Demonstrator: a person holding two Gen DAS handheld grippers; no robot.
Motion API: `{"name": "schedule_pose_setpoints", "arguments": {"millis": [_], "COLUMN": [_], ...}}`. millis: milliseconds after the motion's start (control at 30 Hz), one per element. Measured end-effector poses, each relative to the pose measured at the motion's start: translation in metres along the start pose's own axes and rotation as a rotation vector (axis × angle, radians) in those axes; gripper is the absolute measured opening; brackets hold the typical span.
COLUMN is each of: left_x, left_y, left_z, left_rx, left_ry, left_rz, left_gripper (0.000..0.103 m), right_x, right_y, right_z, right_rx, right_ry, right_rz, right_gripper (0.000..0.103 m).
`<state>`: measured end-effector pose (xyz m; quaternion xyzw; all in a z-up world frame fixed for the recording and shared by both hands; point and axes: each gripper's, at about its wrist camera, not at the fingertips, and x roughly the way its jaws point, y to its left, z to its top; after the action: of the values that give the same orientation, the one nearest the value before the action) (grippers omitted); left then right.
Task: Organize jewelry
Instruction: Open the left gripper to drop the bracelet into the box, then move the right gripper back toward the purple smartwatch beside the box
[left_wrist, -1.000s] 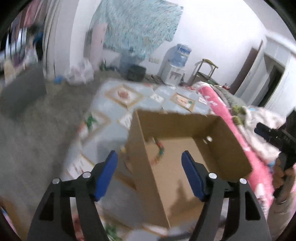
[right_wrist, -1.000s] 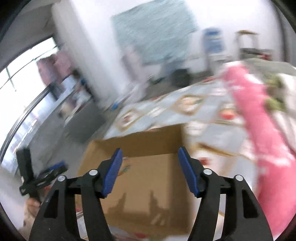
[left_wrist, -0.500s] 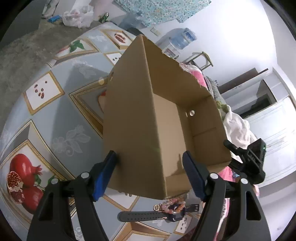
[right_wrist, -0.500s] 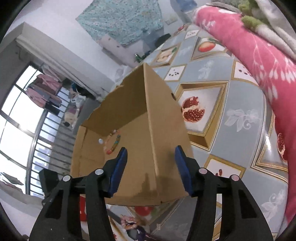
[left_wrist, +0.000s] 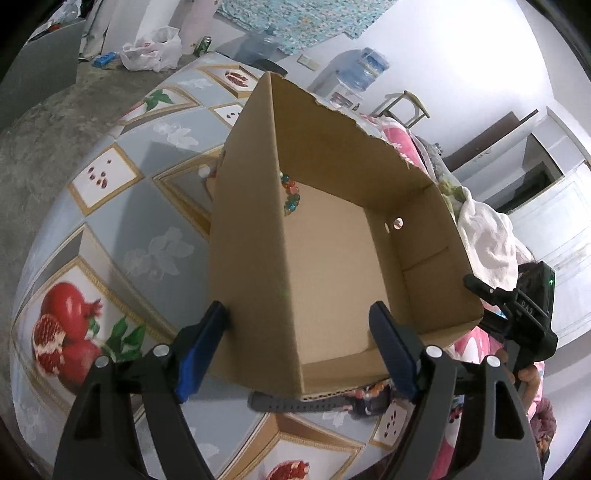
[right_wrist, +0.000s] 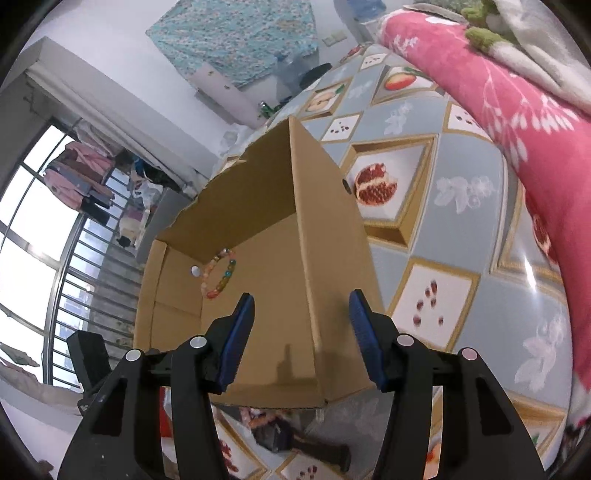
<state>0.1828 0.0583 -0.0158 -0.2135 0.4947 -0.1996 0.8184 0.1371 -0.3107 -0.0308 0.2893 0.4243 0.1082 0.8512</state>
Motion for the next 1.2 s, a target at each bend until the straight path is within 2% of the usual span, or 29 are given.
{"name": "schedule_pose_setpoints", "arguments": {"millis": [200, 300, 333, 367, 467, 533, 633, 733, 867, 933, 1033, 1133, 1200], "left_x": [-0.007, -0.013, -0.016, -0.026, -0.049, -0.057, -0.060, -0.058, -0.057, -0.053, -0.038, -0.021, -0.014], "left_y": [0.000, 0.008, 0.010, 0.011, 0.013, 0.017, 0.023, 0.023, 0.025, 0.024, 0.017, 0.012, 0.015], "left_z": [-0.011, -0.015, -0.015, -0.018, -0.028, -0.037, -0.050, -0.069, -0.093, -0.102, -0.111, -0.119, -0.121], "left_rx": [0.002, -0.014, -0.018, -0.006, 0.061, 0.078, 0.088, 0.137, 0.161, 0.167, 0.206, 0.251, 0.256], "left_ry": [0.003, -0.013, -0.029, -0.087, -0.222, -0.238, -0.219, -0.195, -0.177, -0.164, -0.140, -0.116, -0.101], "left_rz": [-0.010, -0.057, -0.069, -0.075, -0.034, -0.008, 0.017, 0.120, 0.148, 0.175, 0.258, 0.322, 0.321], "left_gripper": [0.077, 0.078, 0.078, 0.078, 0.085, 0.086, 0.091, 0.091, 0.091, 0.091, 0.091, 0.092, 0.093], "right_x": [-0.006, -0.011, -0.017, -0.023, -0.049, -0.060, -0.075, -0.089, -0.107, -0.112, -0.108, -0.103, -0.102], "right_y": [-0.005, -0.012, -0.013, -0.014, -0.012, -0.014, -0.008, 0.002, 0.015, 0.023, 0.033, 0.035, 0.036], "right_z": [-0.013, -0.016, -0.018, -0.019, -0.029, -0.036, -0.057, -0.080, -0.109, -0.117, -0.127, -0.134, -0.139], "right_rx": [0.014, 0.039, 0.039, 0.036, 0.007, -0.017, -0.076, -0.158, -0.250, -0.295, -0.341, -0.322, -0.316], "right_ry": [-0.032, -0.071, -0.104, -0.131, -0.235, -0.282, -0.333, -0.375, -0.449, -0.458, -0.435, -0.391, -0.372], "right_rz": [0.020, 0.051, 0.038, 0.022, -0.046, -0.091, -0.182, -0.256, -0.363, -0.410, -0.473, -0.449, -0.410], "right_gripper": [0.053, 0.052, 0.052, 0.052, 0.055, 0.058, 0.063, 0.075, 0.095, 0.095, 0.095, 0.095, 0.095]}}
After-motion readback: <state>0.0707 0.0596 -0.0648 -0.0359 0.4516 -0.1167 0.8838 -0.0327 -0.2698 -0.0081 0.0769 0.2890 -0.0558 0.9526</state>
